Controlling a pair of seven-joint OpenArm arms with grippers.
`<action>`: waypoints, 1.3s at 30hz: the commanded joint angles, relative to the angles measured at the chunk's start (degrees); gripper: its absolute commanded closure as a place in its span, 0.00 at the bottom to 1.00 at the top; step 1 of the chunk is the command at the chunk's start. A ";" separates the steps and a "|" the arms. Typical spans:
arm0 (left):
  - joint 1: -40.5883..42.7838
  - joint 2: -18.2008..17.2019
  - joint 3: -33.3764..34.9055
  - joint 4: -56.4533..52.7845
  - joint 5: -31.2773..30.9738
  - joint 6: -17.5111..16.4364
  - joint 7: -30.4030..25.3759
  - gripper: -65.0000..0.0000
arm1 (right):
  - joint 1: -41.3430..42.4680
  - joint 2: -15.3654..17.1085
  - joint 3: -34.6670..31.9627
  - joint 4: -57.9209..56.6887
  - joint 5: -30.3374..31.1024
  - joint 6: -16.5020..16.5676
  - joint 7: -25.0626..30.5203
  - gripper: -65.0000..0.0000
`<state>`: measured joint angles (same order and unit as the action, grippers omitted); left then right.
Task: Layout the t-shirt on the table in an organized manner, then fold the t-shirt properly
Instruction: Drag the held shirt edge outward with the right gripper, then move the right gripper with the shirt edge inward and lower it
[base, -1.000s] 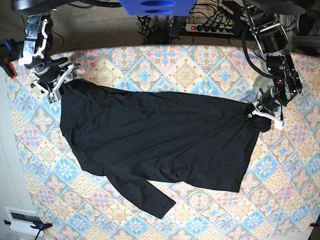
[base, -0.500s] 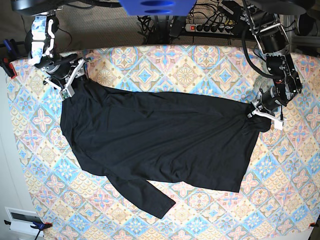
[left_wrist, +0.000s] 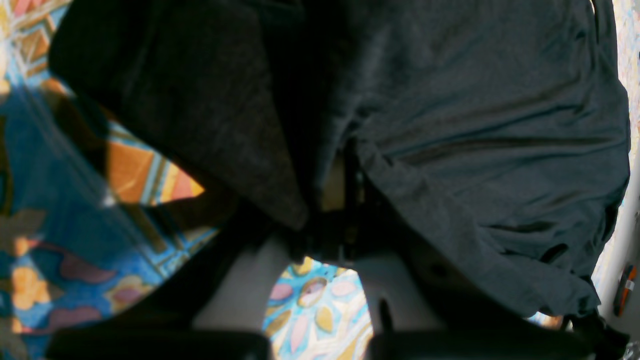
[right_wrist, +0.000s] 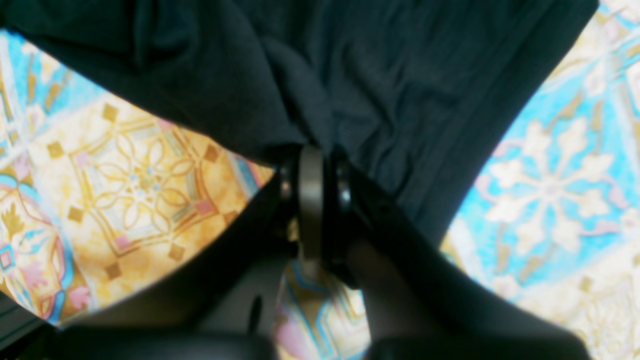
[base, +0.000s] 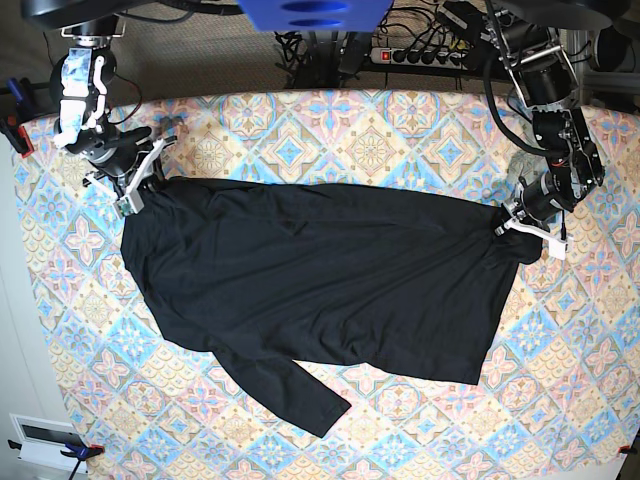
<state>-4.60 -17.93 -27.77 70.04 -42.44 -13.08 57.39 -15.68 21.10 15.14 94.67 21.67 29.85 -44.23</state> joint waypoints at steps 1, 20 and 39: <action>-0.63 -0.92 -0.23 0.68 -0.07 0.03 -0.46 1.00 | 0.25 1.09 1.35 1.55 0.53 0.00 0.67 0.99; -0.63 -0.75 -3.57 0.60 0.19 0.03 -0.37 1.00 | 0.34 4.61 5.74 -0.48 0.70 0.00 -1.88 0.95; -0.54 -0.57 -3.48 0.60 0.19 0.03 -0.29 1.00 | -10.47 9.36 -14.74 19.39 -2.20 1.67 8.93 0.57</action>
<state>-4.45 -17.45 -31.07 69.89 -42.00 -13.06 57.45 -26.22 29.76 -0.21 113.08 18.61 31.35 -36.49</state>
